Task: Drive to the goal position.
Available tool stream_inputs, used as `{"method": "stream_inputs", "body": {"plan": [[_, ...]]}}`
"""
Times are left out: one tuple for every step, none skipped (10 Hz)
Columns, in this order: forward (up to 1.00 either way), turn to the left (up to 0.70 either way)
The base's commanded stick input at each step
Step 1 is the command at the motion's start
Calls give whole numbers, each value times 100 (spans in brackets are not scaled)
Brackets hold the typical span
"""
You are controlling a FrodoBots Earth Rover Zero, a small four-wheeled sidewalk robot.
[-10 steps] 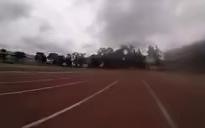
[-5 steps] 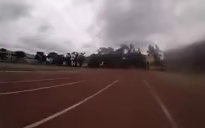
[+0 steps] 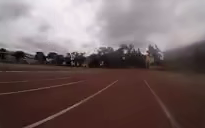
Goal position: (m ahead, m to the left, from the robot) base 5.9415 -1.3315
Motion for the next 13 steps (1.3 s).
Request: {"method": "stream_inputs", "body": {"plan": [[100, -40], [100, -40], [100, -40], [100, -40], [100, -40], [100, -40], [100, -40], [100, -40], [100, -21], [100, 0], [100, 0], [100, 0], [100, 0]]}}
